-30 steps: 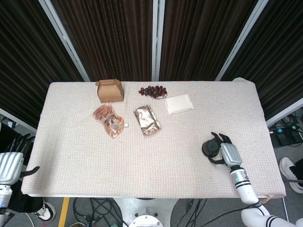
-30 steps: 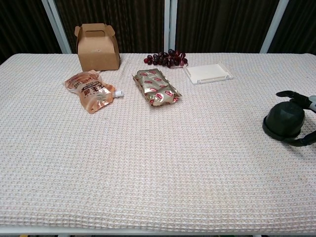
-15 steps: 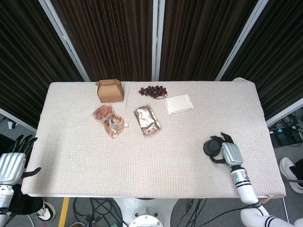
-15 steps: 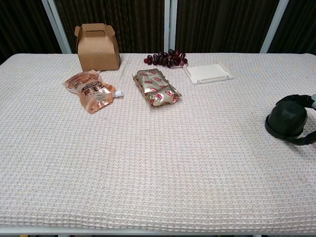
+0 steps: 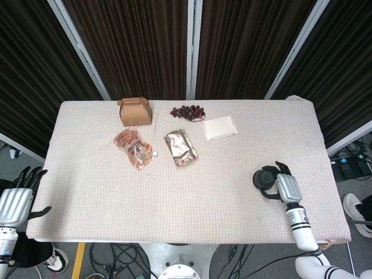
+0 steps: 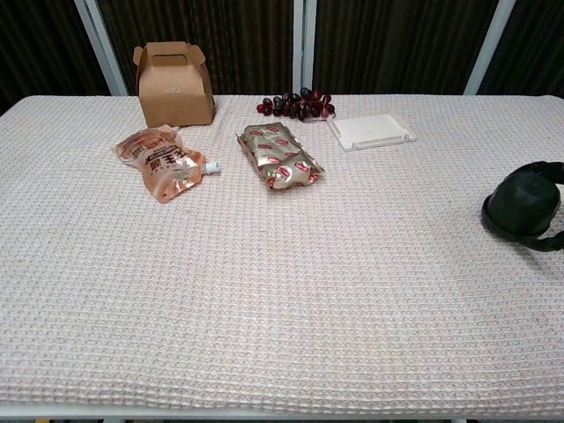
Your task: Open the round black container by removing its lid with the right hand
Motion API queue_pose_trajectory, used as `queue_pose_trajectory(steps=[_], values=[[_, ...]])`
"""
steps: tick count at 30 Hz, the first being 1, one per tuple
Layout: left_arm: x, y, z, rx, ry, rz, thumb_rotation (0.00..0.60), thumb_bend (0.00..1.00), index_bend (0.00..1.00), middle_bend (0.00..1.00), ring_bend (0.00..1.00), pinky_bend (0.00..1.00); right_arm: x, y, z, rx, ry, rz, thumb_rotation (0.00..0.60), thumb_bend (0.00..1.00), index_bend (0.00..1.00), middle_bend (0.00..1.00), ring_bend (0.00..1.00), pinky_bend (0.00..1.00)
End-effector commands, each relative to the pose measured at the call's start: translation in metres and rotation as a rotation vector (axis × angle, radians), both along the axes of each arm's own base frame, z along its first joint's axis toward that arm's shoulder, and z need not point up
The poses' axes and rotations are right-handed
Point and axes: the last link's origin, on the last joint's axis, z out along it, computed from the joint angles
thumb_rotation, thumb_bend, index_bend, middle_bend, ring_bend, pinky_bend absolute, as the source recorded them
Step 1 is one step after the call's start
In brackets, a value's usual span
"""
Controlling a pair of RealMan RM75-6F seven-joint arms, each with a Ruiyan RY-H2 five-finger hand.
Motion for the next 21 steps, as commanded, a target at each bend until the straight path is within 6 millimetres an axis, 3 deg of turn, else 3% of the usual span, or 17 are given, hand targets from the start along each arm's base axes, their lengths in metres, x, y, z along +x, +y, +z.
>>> queue_pose_trajectory(steps=[1,9,14,18,21], values=[[0.0,0.0,0.0,-0.002,0.001,0.0,0.6,0.02,0.11,0.07,0.0,0.23,0.004,-0.002,0.004,-0.034,-0.046,0.018,0.6,0.23,0.41,0.46,0.07,0.0],[0.002,0.001,-0.001,-0.006,0.0,-0.003,0.6,0.02,0.11,0.07,0.0,0.23,0.035,-0.016,0.024,-0.076,-0.227,0.086,0.6,0.24,0.44,0.49,0.1,0.0],[0.004,0.001,-0.001,-0.008,0.002,-0.009,0.6,0.02,0.11,0.07,0.0,0.23,0.078,-0.025,0.057,-0.134,-0.343,0.195,0.6,0.25,0.46,0.5,0.12,0.0],[0.006,0.003,-0.003,-0.01,-0.001,-0.013,0.6,0.02,0.11,0.07,0.0,0.23,0.112,-0.02,0.085,-0.199,-0.355,0.32,0.6,0.25,0.47,0.51,0.13,0.0],[0.006,0.003,-0.005,-0.017,-0.005,-0.012,0.6,0.02,0.11,0.07,0.0,0.23,0.112,-0.013,0.087,-0.217,-0.308,0.327,0.6,0.25,0.48,0.52,0.13,0.0]])
